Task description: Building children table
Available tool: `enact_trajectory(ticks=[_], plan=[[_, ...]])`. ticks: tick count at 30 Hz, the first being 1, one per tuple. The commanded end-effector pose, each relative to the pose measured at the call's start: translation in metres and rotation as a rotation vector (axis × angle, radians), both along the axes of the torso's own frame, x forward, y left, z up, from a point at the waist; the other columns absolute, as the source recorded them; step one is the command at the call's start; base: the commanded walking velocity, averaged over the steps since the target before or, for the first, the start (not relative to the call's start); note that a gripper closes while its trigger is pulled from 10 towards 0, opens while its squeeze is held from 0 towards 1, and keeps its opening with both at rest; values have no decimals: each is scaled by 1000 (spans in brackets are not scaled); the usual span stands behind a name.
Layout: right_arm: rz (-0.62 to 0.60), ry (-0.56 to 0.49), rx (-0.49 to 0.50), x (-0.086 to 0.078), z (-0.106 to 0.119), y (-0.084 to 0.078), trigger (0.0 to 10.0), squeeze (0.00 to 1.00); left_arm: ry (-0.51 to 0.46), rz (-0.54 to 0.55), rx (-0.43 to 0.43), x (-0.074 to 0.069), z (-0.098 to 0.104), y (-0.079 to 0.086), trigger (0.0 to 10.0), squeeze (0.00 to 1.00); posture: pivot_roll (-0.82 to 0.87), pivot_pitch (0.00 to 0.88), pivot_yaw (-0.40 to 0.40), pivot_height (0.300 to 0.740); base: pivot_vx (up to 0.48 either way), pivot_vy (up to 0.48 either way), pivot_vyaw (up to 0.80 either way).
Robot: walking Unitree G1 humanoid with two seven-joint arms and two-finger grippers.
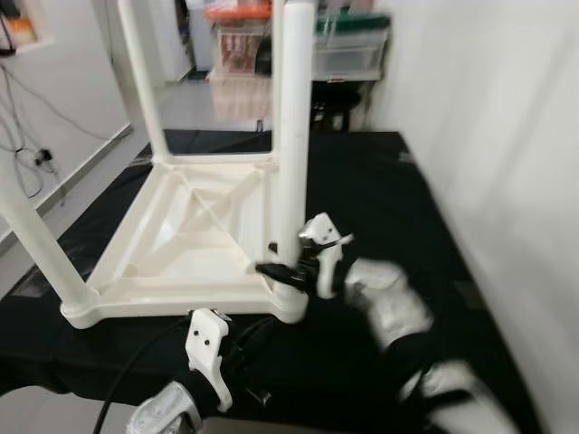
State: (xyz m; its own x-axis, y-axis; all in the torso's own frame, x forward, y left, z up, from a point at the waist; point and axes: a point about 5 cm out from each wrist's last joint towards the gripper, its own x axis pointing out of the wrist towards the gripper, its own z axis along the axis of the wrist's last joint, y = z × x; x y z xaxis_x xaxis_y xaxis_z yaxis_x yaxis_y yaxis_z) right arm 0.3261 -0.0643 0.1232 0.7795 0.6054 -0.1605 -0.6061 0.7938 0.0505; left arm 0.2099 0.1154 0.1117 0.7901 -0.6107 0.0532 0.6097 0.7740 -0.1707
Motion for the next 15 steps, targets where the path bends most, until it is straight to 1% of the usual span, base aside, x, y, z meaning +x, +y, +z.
enact_trajectory(ticks=[1, 2, 3, 5, 6, 8, 9, 10, 12, 14, 15], plan=[[-47, 87, -75, -4, -17, -7, 0, 0, 11, 7, -7, 1, -1, 4, 10000, 0, -31, 0, 20, 740, 0, 0, 0], [12, 44, -99, -2, -14, -4, 0, 0, 15, 1, -10, 2, -2, 4, 10000, 0, -28, 0, 18, 740, 0, 0, 0], [12, 44, -99, -2, -14, -4, 0, 0, 15, 1, -10, 2, -2, 4, 10000, 0, -28, 0, 18, 740, 0, 0, 0], [34, 44, -119, 7, -15, -6, 0, 0, 20, -13, -17, 4, -2, 3, 10000, 0, -17, 0, 6, 740, 0, 0, 0], [32, 49, -127, 12, -14, -6, 10000, 0, 21, -17, -22, 5, -2, 3, 10000, 0, -16, 0, 7, 740, 0, 0, 0], [39, 41, -111, 14, -11, -5, 10000, 0, 21, -14, -25, 5, -2, 3, 10000, 0, -16, 0, 7, 740, 0, 0, 0], [50, 32, -97, 13, -6, -3, 10000, 188, 20, -9, -28, 6, -2, 2, 10000, 0, -13, 0, 7, 740, 0, 0, 0], [137, 11, -46, 13, 3, 3, 10000, 1000, 20, -5, -29, 6, -2, 2, 10000, 0, -10, 0, 5, 740, 0, 0, 0], [240, -21, 19, 8, 17, 11, 10000, 1000, 19, -2, -30, 6, -2, 2, 10000, 0, -9, 0, 2, 740, 0, 0, 0], [240, -21, 19, 8, 17, 11, 10000, 1000, 19, -2, -30, 6, -2, 2, 10000, 0, -9, 0, 2, 740, 0, 0, 0], [273, -59, 37, 9, 23, 11, 10000, 1000, 20, -2, -31, 6, -2, 2, 10000, 0, -9, 0, 0, 740, 0, 0, 0]])
